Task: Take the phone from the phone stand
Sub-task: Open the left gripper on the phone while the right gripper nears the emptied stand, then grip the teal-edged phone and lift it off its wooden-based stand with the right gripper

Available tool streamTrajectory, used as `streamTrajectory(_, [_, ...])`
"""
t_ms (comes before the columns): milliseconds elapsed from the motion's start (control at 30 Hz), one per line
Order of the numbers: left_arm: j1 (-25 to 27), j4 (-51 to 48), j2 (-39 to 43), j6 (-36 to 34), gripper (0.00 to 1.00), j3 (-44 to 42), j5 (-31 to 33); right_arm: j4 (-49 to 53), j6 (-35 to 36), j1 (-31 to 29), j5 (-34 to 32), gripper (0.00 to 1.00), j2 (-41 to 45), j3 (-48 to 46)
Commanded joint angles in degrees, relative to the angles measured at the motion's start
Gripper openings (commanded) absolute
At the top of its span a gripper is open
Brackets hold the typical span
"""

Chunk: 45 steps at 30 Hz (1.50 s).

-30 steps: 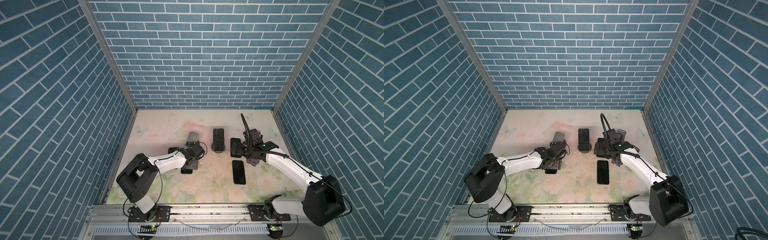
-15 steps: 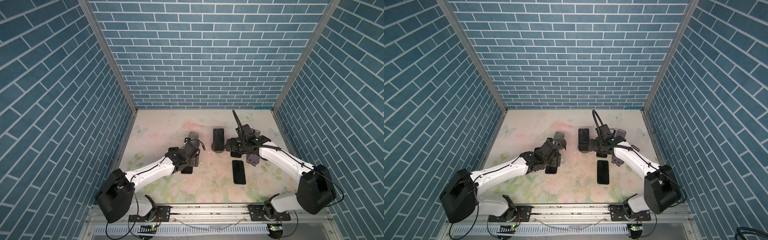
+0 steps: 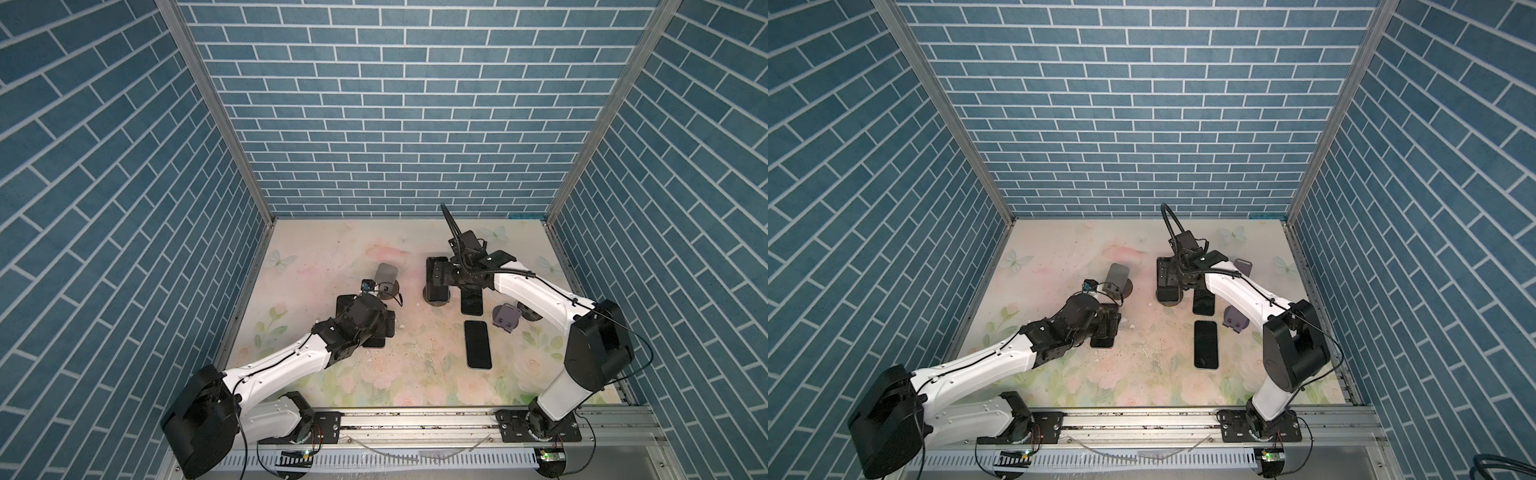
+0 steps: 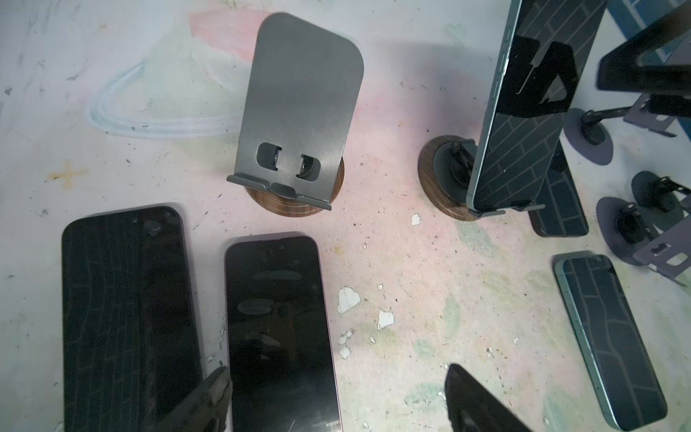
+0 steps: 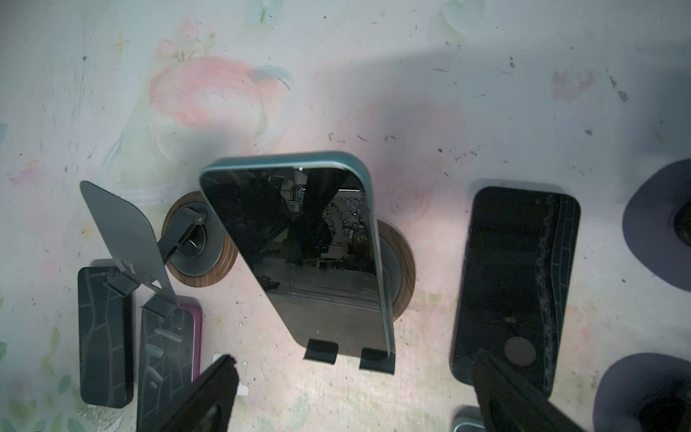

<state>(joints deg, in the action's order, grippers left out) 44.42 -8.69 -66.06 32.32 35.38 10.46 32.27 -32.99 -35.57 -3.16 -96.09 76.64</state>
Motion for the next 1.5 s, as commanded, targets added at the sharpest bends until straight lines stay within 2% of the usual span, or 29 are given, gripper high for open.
streamTrajectory(0, [-0.2,2.0,2.8,-0.9,0.91,-1.5,2.7,2.8,2.1,-1.0,-2.8,0.99,-2.3,4.5])
streamTrajectory(333, [-0.3,1.1,8.1,-0.6,0.94,-4.7,5.8,4.1,3.5,-1.7,-4.4,0.99,-8.1,11.0])
streamTrajectory(833, [-0.4,1.4,7.2,-1.6,0.95,-5.2,6.1,6.8,3.2,-2.7,-10.5,0.98,-13.8,16.9])
streamTrajectory(1100, [-0.4,1.5,5.9,-2.3,0.96,-4.6,6.1,7.1,2.2,-3.0,-13.0,0.94,-15.0,17.7])
streamTrajectory(1467, [-0.4,1.8,6.4,-2.1,0.96,-5.7,6.4,7.6,1.3,-3.4,-13.1,0.85,-16.5,18.6])
